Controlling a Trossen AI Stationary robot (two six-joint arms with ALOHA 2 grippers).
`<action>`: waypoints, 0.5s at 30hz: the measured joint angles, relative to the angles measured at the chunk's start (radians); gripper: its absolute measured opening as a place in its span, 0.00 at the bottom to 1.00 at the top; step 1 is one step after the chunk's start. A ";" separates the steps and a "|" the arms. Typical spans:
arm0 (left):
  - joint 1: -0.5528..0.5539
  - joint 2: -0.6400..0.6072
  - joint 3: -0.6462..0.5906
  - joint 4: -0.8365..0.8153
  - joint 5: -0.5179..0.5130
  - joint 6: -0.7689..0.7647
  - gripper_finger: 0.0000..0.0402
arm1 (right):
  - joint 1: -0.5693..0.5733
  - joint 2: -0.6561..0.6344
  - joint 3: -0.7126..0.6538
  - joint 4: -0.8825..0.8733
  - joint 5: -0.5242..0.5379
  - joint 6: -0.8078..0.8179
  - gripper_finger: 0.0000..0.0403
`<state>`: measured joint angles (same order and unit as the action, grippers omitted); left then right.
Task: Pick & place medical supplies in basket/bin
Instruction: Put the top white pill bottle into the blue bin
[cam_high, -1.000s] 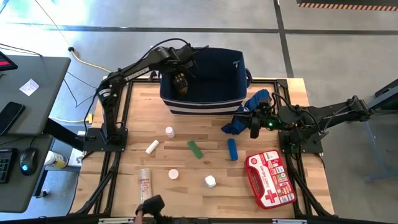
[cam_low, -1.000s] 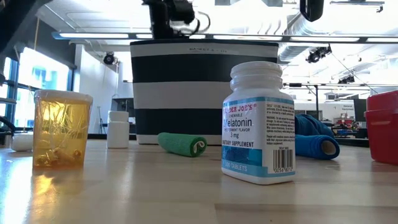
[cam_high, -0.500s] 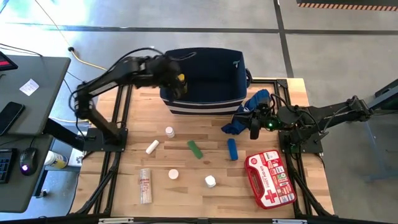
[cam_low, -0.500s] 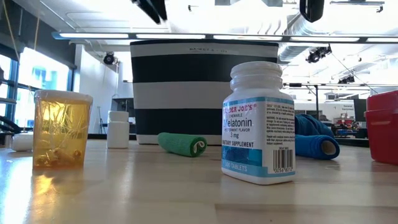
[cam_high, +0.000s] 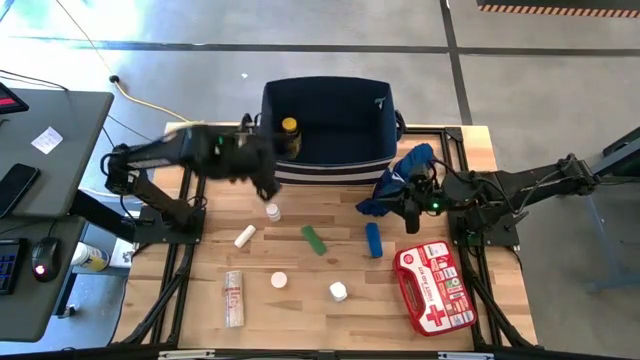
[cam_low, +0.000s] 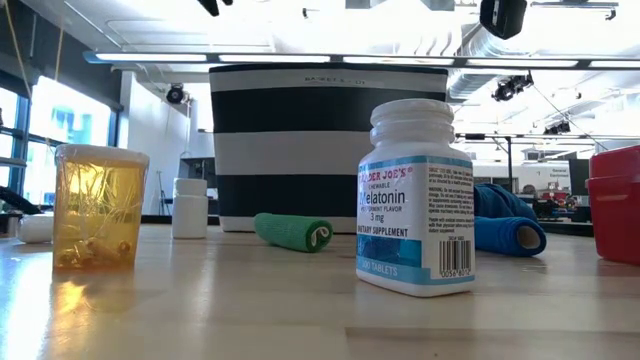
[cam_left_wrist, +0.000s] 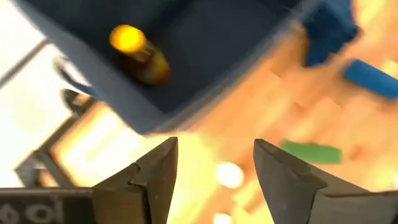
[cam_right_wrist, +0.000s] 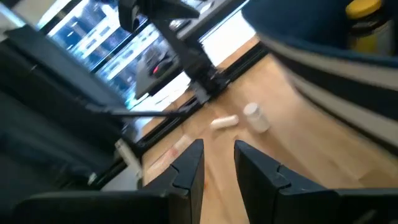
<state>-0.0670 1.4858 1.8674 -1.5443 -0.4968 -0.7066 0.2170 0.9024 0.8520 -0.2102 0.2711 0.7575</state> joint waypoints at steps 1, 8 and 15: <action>-0.038 -0.003 -0.022 0.013 0.001 -0.033 0.58 | 0.000 0.000 0.000 -0.001 -0.028 0.000 0.20; -0.202 -0.002 -0.221 0.158 0.043 -0.307 0.53 | 0.050 0.000 0.000 -0.043 -0.094 0.001 0.20; -0.267 0.000 -0.498 0.412 0.049 -0.504 0.53 | 0.126 0.000 0.000 -0.133 -0.132 0.005 0.20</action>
<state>-0.3338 1.4861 1.3696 -1.1323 -0.4479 -1.2110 0.3435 0.9023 0.8520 -0.3436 0.1387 0.7621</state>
